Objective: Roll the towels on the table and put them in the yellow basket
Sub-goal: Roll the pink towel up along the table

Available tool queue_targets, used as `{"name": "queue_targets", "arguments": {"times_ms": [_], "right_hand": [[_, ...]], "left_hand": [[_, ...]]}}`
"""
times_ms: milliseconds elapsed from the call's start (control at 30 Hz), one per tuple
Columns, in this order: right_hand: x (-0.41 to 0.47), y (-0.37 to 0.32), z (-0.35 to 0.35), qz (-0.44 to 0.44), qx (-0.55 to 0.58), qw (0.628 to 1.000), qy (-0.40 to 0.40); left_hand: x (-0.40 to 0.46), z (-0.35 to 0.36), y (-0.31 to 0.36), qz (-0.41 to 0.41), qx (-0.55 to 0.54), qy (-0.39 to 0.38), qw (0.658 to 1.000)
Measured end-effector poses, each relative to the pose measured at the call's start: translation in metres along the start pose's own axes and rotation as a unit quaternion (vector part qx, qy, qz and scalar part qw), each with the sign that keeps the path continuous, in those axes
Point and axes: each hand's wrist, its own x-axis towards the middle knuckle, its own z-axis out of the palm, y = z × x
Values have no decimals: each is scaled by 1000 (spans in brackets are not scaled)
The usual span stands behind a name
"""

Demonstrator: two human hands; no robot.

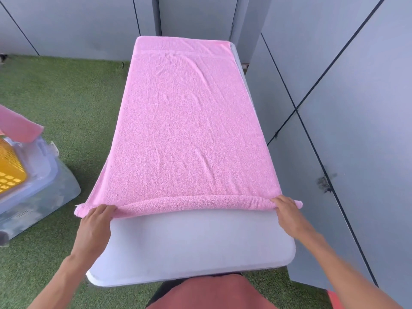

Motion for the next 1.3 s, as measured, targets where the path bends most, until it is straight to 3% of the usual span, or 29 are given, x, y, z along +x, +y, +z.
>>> {"name": "queue_targets", "arguments": {"times_ms": [100,167,233,367,433,533,667,833,1033,1200,1300], "right_hand": [[8,9,-15,33,-33,989,-139],[18,9,-18,67,-29,985,-157],[22,-3,-14,92,-10,991,-99],[12,-28,5,106,-38,979,170],[5,-31,15,89,-24,976,196],[-3,-28,27,41,21,982,182],[-8,-23,20,-9,10,991,133],[-18,-9,0,-8,-86,996,37],[-12,-17,-14,35,-97,994,-35],[-23,-22,0,-10,22,999,21],[-24,-17,4,-8,73,997,6]], "left_hand": [[3,-2,-9,-32,-44,-37,998],[10,-6,-9,-81,-93,-74,990],[19,-9,-7,-111,-116,-87,983],[20,-9,-1,-160,-170,-9,972],[7,-7,6,-155,-169,56,972],[-16,3,12,-80,-96,107,986],[-25,14,0,3,-17,64,998],[-12,2,-11,-11,2,14,1000],[-3,2,-18,-22,6,-33,999],[-23,5,-5,17,-41,14,999],[-23,1,-14,-6,-103,2,995]]}}
